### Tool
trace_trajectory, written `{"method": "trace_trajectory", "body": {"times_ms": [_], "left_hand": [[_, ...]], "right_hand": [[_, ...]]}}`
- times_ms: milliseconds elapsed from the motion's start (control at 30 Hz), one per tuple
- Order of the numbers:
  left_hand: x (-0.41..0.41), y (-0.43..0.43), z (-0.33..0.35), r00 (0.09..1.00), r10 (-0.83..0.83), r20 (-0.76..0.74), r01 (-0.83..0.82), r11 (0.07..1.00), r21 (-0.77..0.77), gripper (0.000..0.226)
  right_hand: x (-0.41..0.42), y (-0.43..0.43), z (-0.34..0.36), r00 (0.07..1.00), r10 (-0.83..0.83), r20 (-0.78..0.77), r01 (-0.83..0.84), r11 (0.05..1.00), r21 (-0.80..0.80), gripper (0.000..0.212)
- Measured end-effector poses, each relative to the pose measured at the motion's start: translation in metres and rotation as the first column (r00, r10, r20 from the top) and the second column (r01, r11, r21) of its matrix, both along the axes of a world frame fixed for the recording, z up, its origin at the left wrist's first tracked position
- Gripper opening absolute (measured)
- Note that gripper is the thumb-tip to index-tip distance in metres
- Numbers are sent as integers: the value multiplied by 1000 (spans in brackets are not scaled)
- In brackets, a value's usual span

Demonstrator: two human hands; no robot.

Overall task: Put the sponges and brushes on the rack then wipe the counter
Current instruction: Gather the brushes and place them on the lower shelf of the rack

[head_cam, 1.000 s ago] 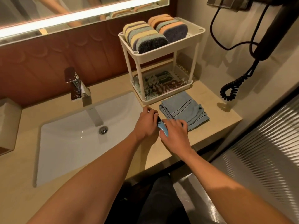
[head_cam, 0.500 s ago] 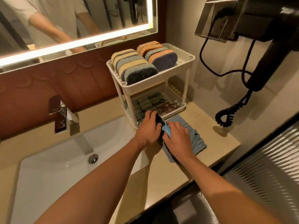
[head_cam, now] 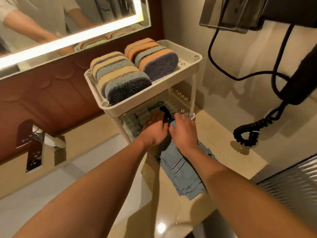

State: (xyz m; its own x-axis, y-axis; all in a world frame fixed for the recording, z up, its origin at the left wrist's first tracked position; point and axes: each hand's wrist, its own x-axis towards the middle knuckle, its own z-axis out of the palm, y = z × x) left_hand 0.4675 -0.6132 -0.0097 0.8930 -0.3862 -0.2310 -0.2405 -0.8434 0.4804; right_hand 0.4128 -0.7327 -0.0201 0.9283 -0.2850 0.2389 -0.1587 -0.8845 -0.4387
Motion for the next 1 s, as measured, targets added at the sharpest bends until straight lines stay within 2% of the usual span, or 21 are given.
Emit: {"method": "trace_trajectory", "body": {"times_ms": [100,200,267,333,400,467,667,800,867,933,1000], "left_hand": [[21,-7,-10,999,-12,-36,13,1000,8,38],[32,-16,-15,994,15,-109,-30,990,-135,21],[40,-21,-13,999,5,-45,-14,981,-193,27],[55,-21,-15,994,-30,101,45,988,-151,36],[65,-22,-18,978,-88,187,91,996,-8,47],[69,-23,-23,974,-144,173,126,985,114,58],[64,-18,-23,977,-165,138,139,974,179,68],[42,-17,-11,972,-150,182,122,980,160,63],[31,-9,-8,965,-175,197,146,977,153,52],[12,-3,-5,971,-172,164,163,984,67,33],[-12,1,-4,966,-199,166,199,980,16,33]], "right_hand": [[19,0,2,999,-13,-49,12,999,-31,23],[35,-6,2,993,-55,-103,43,992,-116,18],[43,-11,2,990,-73,-117,52,983,-175,22],[53,-14,1,985,-68,-158,36,980,-194,26],[59,-11,4,974,-52,-220,4,977,-211,28],[64,-5,4,971,-33,-236,-36,959,-281,31],[70,0,-1,968,-61,-243,-35,928,-371,33],[58,4,1,970,-43,-239,-63,907,-416,36],[44,6,2,970,-9,-243,-93,910,-404,29],[27,5,4,973,23,-228,-112,915,-388,23],[10,1,2,981,67,-179,-135,906,-400,25]]}}
